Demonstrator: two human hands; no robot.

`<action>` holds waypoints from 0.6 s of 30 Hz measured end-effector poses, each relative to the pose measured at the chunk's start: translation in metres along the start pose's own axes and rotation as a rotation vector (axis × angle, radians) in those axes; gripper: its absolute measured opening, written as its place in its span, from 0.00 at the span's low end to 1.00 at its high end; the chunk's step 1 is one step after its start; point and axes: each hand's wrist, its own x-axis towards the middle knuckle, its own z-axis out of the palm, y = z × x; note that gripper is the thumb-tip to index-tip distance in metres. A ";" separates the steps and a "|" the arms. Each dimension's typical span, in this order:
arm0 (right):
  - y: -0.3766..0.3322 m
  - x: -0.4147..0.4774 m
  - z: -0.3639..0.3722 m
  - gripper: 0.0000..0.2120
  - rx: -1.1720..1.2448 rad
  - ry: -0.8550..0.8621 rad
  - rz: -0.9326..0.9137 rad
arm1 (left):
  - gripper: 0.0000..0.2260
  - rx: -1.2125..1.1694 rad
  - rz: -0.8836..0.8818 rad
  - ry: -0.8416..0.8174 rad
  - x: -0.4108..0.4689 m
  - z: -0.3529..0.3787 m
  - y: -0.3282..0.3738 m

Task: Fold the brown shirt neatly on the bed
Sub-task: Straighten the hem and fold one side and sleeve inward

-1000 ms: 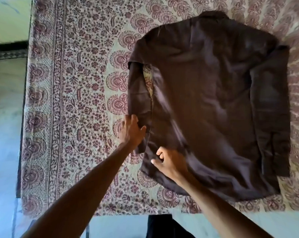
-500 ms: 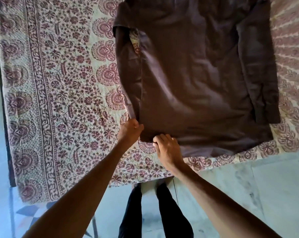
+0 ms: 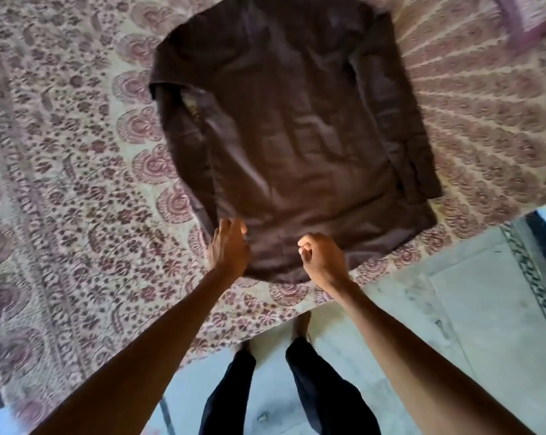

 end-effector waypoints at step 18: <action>0.248 0.086 -0.145 0.18 0.115 0.054 0.669 | 0.27 0.283 0.424 -0.488 0.036 0.149 0.225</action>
